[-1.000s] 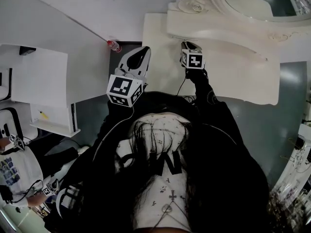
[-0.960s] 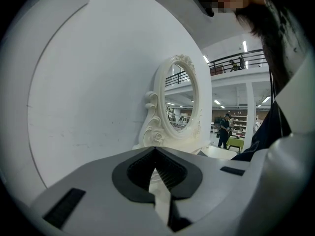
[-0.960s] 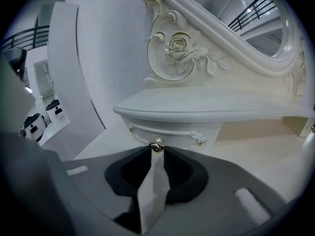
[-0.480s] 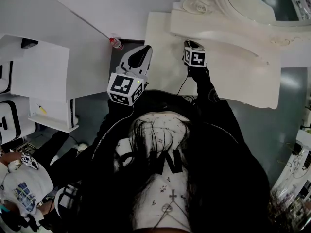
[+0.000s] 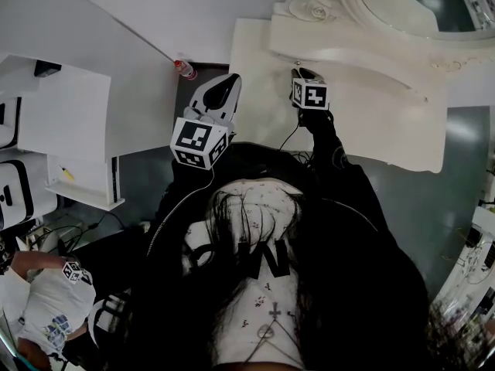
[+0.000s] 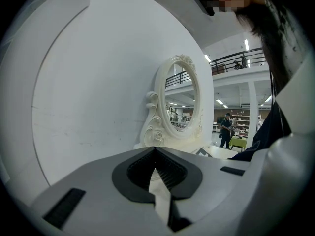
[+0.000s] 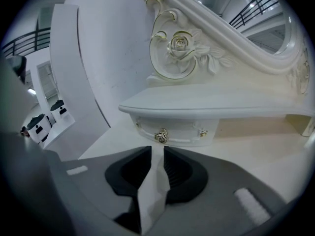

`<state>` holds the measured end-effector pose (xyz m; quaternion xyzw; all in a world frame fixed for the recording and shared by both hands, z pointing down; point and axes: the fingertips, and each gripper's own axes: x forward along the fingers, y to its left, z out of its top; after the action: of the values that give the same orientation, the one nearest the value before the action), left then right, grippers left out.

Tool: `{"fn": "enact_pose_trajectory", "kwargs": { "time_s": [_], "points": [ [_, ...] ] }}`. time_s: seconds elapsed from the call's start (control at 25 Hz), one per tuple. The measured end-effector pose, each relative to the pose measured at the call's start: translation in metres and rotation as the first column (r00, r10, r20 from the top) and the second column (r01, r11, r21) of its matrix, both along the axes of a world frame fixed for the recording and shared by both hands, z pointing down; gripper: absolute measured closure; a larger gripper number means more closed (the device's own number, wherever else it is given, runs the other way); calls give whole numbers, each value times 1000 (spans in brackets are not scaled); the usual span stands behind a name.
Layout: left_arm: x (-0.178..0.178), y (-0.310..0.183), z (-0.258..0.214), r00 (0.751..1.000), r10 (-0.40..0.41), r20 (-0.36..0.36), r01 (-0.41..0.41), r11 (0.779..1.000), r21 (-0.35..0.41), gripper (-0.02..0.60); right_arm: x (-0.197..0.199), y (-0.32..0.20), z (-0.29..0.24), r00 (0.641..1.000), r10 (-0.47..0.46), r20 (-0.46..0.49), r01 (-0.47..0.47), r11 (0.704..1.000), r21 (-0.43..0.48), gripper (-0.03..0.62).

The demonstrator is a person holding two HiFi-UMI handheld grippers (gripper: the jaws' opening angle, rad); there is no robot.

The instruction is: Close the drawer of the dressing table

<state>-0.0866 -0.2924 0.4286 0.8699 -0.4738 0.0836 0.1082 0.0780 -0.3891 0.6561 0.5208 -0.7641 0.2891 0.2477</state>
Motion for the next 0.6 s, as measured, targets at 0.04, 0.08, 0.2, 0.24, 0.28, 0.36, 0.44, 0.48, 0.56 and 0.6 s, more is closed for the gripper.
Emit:
{"fn": "enact_pose_trajectory", "kwargs": {
  "time_s": [0.04, 0.08, 0.2, 0.24, 0.28, 0.36, 0.44, 0.48, 0.56, 0.6],
  "points": [
    [0, 0, 0, 1000, -1, -1, 1, 1000, -1, 581, 0, 2, -4, 1000, 5, 11, -5, 1000, 6, 507],
    [1, 1, 1, 1000, -2, -1, 2, 1000, -2, 581, 0, 4, -8, 1000, 10, 21, -10, 1000, 13, 507],
    [5, 3, 2, 1000, 1, -3, -1, 1000, -4, 581, -2, 10, -21, 998, 5, 60, -8, 999, 45, 508],
    [6, 4, 3, 1000, 3, -4, -3, 1000, -5, 581, -3, 12, -26, 997, 0, 74, -5, 998, 57, 508],
    [8, 5, 3, 1000, 5, -5, -5, 1000, -5, 581, -4, 14, -32, 996, -3, 85, -2, 998, 70, 508],
    [11, 6, 3, 1000, 10, -6, -10, 1000, -5, 581, -5, 20, -44, 995, -10, 104, 0, 996, 94, 508],
    [14, 8, 4, 1000, 13, -8, -13, 1000, -4, 581, -7, 27, -55, 992, -17, 121, 3, 993, 115, 508],
    [15, 9, 4, 1000, 14, -8, -14, 1000, -4, 581, -8, 31, -60, 991, -21, 130, 5, 992, 126, 508],
    [17, 11, 5, 1000, 16, -9, -16, 1000, -4, 581, -9, 37, -71, 989, -29, 146, 7, 989, 145, 508],
    [18, 12, 6, 1000, 17, -8, -17, 1000, -5, 581, -9, 40, -76, 987, -32, 155, 8, 988, 154, 508]
  ]
}}
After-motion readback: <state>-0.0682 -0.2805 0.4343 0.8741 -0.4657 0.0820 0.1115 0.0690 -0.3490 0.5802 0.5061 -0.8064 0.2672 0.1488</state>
